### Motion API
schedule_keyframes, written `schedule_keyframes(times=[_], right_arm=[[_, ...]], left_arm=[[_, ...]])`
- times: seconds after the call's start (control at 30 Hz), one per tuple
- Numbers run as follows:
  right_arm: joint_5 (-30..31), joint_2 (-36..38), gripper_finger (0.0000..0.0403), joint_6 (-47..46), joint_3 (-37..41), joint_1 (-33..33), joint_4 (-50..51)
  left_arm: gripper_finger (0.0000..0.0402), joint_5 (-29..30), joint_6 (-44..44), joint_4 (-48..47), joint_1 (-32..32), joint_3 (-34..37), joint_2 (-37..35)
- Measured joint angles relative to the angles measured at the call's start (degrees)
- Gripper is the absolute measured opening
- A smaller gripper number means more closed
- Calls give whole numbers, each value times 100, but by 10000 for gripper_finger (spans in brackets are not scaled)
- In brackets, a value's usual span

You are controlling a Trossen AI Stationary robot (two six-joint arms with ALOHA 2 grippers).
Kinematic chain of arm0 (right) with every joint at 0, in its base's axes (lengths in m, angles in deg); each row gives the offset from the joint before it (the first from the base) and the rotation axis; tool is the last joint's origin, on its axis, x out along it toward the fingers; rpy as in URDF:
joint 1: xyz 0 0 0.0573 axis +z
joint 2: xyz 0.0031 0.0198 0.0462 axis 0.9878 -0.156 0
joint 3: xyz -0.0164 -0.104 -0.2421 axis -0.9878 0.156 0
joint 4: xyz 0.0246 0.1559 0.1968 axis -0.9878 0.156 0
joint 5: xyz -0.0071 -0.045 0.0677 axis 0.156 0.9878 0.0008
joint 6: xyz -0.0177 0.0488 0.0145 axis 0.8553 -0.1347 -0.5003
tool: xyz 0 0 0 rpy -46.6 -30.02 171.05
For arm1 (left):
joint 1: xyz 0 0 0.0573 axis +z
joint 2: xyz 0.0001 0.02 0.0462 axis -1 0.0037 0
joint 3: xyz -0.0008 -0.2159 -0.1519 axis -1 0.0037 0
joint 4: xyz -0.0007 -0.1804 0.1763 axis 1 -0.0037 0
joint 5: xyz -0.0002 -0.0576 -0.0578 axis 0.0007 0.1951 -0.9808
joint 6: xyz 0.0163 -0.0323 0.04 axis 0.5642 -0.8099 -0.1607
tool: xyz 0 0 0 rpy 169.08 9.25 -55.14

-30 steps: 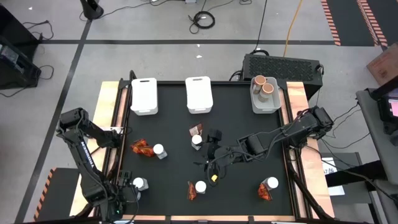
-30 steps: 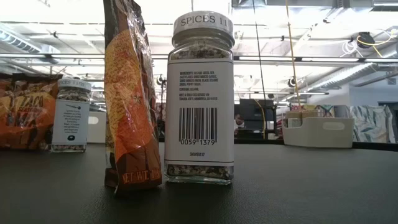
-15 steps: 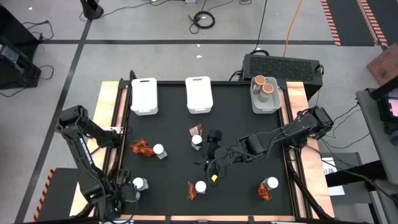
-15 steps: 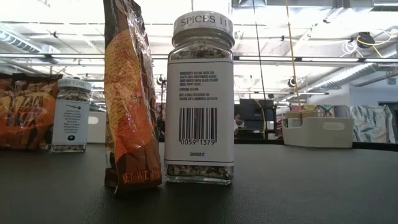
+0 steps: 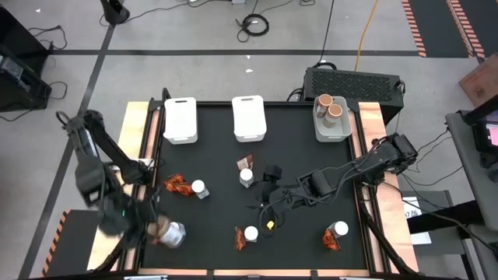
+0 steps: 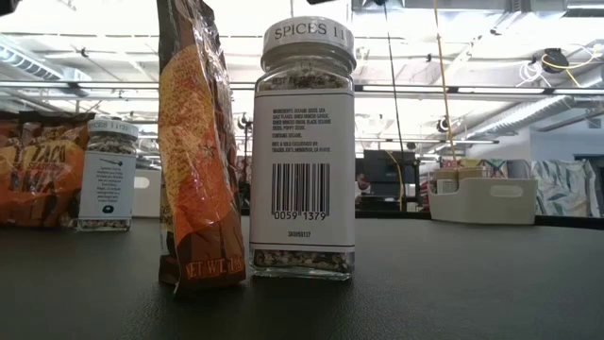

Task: Sort spices by type
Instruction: Put the gold seasoning bottle into the gray bin

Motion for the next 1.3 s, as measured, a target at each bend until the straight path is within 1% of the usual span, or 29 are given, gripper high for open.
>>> schedule_keyframes(times=[0.1,0.17,0.2,0.27,0.4,0.5,0.57,0.63,0.73,0.9,0.97,1.07,1.2,1.3], right_arm=[[26,18,325,-282,0,2,402],[38,27,325,-380,0,2,669],[78,27,325,-417,0,0,748],[171,38,325,-426,0,-53,853],[104,85,325,-367,0,-384,1136],[-183,201,325,-61,0,-774,1220],[-379,274,325,223,0,-1069,1225],[-433,403,325,456,0,-1339,1335],[-412,677,325,669,0,-1693,1627],[-412,1112,325,772,8,-2037,1952],[-415,1326,325,798,181,-2066,1852],[-415,1753,325,798,834,-2066,1432],[-436,2418,325,783,1944,-2066,357],[-436,2834,325,747,2631,-2066,-530]], left_arm=[[278,432,898,-361,981,-202,-224],[278,412,1540,-498,1798,-278,-293],[278,302,1897,-505,2238,-310,-302],[278,-72,2653,-466,3135,-339,-297],[278,-1068,4000,-267,4733,-339,-83],[278,-1704,4679,-172,5672,-339,169],[278,-2030,4890,45,6116,-339,393],[278,-2211,5045,146,6428,-341,652],[278,-2184,5257,106,6664,-341,1058],[278,-2187,5536,239,6710,-339,1652],[278,-2195,5613,326,6702,-339,1811],[278,-2188,5628,328,6713,-339,2010],[278,-2188,5630,315,6704,-339,2106],[278,-2188,5628,323,6706,-339,2145]])
